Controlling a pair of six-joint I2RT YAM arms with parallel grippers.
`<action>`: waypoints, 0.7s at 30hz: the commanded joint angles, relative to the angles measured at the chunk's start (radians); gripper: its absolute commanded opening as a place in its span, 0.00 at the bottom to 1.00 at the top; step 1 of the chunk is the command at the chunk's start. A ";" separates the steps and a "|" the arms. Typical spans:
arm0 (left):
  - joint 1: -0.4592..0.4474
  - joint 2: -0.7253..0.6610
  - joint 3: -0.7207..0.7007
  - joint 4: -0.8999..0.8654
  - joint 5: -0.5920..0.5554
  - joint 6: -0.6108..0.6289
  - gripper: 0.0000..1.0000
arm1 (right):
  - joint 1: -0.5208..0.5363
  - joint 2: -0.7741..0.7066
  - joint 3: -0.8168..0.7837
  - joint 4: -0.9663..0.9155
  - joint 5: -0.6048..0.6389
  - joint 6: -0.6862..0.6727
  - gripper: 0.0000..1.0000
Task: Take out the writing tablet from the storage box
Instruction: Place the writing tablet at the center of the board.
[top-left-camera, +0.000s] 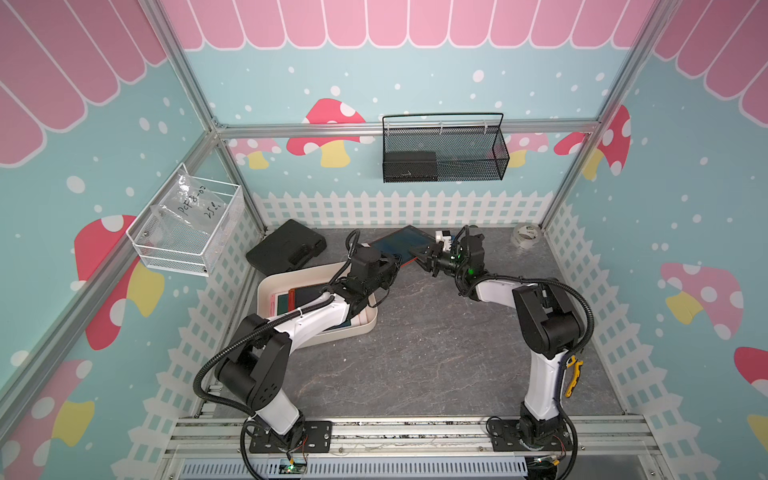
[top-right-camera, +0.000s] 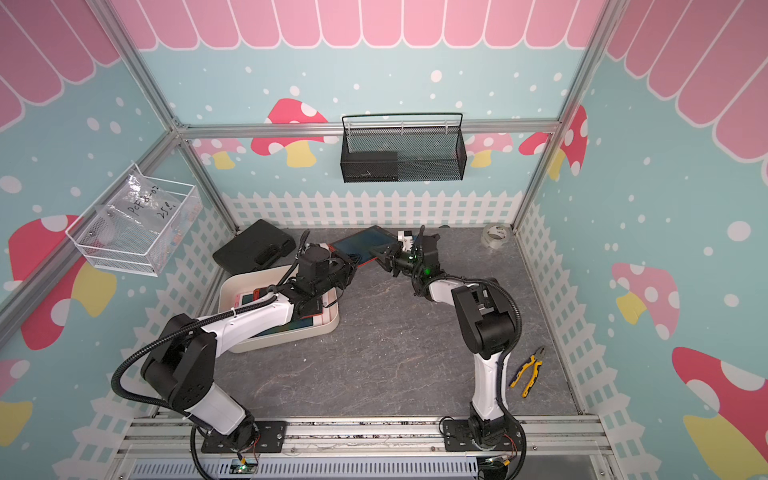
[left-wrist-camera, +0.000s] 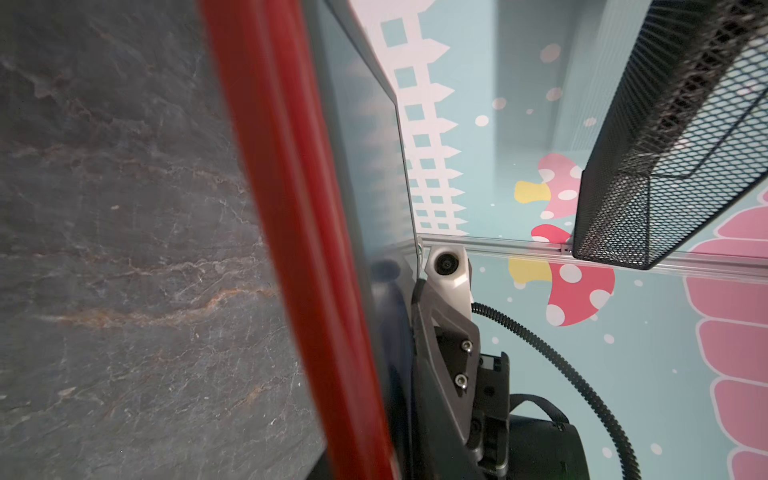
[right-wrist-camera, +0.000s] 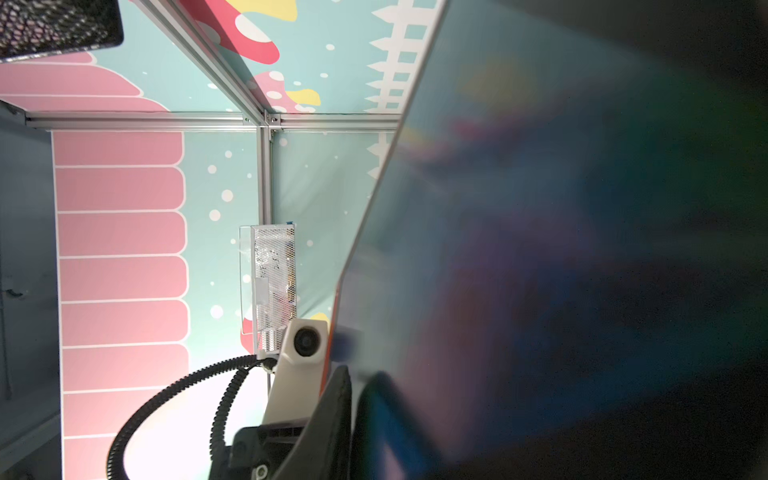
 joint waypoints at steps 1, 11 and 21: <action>-0.007 0.011 0.025 -0.022 0.044 0.007 0.30 | -0.006 0.009 0.014 0.045 -0.020 0.006 0.20; 0.014 0.007 0.025 -0.060 0.078 0.036 0.39 | -0.039 0.002 0.103 -0.274 -0.045 -0.201 0.10; 0.091 -0.109 -0.044 -0.204 0.082 0.117 0.40 | -0.091 0.119 0.289 -0.486 -0.125 -0.377 0.03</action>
